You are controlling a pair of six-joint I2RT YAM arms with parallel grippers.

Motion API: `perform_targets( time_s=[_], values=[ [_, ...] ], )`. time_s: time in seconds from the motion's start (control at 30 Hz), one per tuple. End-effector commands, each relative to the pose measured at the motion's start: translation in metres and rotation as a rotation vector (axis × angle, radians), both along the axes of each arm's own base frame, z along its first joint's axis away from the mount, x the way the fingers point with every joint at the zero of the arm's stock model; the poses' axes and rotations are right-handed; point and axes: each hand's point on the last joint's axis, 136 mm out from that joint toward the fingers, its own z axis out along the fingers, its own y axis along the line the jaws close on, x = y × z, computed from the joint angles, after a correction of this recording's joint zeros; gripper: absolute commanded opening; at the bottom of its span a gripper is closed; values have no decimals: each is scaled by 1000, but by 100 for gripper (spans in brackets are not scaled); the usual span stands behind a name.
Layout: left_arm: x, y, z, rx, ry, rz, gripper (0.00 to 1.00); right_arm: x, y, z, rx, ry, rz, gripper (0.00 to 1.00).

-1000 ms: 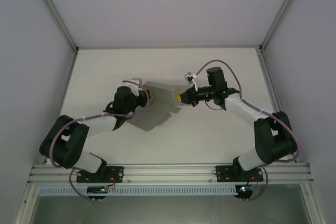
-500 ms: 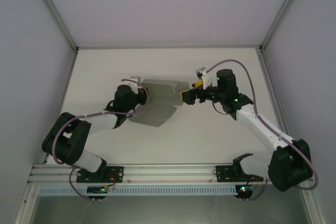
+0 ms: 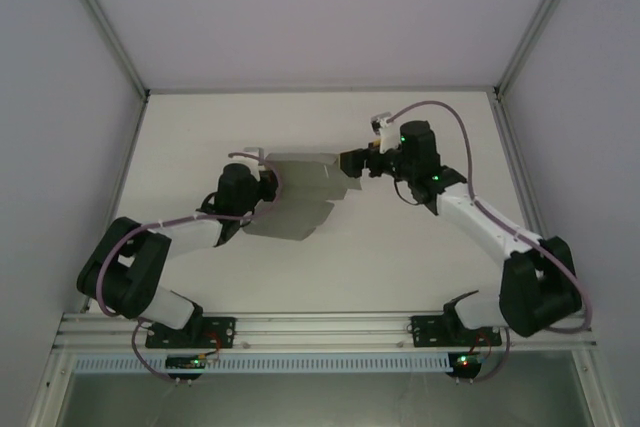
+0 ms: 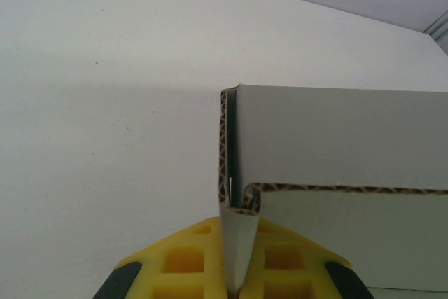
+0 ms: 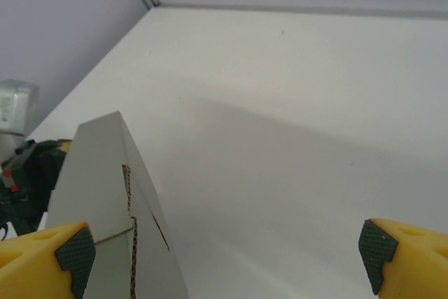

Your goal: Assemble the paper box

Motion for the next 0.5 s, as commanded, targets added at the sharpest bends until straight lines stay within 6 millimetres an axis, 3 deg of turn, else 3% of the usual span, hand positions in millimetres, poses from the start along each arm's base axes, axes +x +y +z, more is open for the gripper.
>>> perform_targets(
  time_s=[0.0, 0.1, 0.23, 0.37, 0.47],
  values=[
    [2, 3, 3, 18, 9, 18, 1, -1, 23, -7, -46, -23, 64, 99],
    [1, 2, 4, 23, 5, 7, 1, 4, 27, -29, -139, -10, 20, 99],
    [-1, -1, 6, 45, -12, -17, 1, 15, 32, -45, -191, -10, -12, 100],
    [-8, -8, 9, 95, -41, -49, 0, 32, 37, -48, -253, -63, -110, 99],
    [-11, -12, 11, 115, -55, -54, 0, 42, 41, -39, -290, -145, -217, 100]
  ],
)
